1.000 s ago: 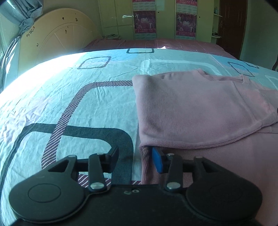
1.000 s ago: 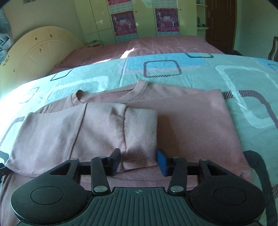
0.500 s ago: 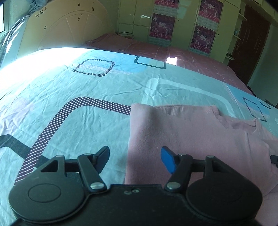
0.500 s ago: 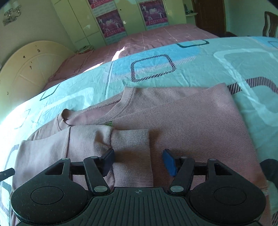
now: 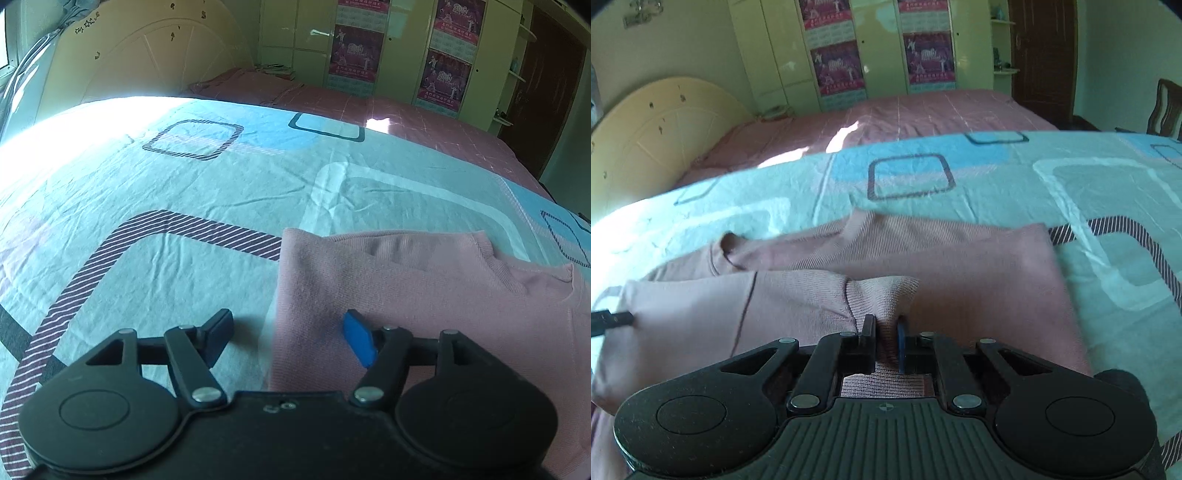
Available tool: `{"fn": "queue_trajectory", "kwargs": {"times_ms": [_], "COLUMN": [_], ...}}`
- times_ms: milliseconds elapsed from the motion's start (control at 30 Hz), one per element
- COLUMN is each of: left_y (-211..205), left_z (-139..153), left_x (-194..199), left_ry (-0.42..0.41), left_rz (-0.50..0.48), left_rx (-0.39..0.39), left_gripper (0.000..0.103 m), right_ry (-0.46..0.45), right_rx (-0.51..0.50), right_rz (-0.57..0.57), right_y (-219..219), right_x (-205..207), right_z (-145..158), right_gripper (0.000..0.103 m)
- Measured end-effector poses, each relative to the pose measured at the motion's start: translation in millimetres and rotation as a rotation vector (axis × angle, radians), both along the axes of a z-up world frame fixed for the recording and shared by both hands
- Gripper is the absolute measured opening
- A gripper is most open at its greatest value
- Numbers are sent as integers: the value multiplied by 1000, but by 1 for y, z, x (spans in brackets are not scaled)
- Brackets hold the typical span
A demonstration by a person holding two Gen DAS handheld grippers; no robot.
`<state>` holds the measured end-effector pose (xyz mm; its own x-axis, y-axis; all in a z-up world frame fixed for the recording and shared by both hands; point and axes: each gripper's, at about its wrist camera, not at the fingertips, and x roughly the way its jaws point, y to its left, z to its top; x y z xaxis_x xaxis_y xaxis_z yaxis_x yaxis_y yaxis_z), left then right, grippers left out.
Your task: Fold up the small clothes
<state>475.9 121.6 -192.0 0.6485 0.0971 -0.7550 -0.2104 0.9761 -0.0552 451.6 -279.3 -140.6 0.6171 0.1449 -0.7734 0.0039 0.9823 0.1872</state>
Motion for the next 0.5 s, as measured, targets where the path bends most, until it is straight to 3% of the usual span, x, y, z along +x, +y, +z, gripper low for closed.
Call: {"fn": "queue_trajectory", "kwargs": {"times_ms": [200,300,333,367,433,500], "left_y": [3,-1,-3,-5,-8,-11], "left_z": [3,3,3,2,1,0], "left_x": [4,11,12,14,17,19], "left_ry": [0,10,13,15,20,21], "left_rz": [10,15,16,17,15,15], "left_rx": [5,18,25,33,48,64], "left_gripper": [66,66,66,67,68,70], "right_ry": [-77,-95,-95,-95,-116,-122], "right_rx": [1,2,-9,-26,-38,-48], "right_rz": [-86,-65,-43,-25,-3,16], "right_y": [-15,-13,-6,1,12,23], "right_x": [-2,5,9,12,11,13], "right_z": [14,23,24,23,23,21], "right_gripper": [11,12,19,41,68,68]}}
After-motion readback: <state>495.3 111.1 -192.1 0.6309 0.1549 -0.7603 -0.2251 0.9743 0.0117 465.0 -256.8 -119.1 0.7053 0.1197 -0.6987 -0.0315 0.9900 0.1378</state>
